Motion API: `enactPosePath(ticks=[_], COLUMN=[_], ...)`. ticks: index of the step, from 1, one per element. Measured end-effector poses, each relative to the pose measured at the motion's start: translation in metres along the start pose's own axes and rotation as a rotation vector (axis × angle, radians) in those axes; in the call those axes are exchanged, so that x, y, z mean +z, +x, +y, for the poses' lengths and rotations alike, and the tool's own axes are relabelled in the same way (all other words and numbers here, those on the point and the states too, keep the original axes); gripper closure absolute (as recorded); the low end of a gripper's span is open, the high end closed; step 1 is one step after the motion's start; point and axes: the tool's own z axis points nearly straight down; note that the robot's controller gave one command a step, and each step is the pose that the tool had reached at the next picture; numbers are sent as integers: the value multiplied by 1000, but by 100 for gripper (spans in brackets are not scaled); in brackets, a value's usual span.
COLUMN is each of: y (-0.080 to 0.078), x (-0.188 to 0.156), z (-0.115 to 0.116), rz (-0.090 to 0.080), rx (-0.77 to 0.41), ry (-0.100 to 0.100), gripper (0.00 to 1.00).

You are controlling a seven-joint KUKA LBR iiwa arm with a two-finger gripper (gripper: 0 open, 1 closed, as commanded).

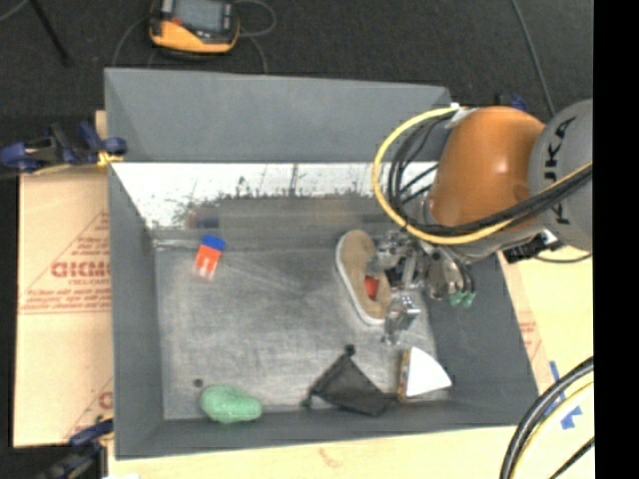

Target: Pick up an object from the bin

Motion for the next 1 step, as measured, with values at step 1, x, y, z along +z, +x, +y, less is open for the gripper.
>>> enactPosePath(ticks=[1], y=[-2], x=[37], z=[-6], rz=[-10], rx=[-9], ry=[1], gripper=[0])
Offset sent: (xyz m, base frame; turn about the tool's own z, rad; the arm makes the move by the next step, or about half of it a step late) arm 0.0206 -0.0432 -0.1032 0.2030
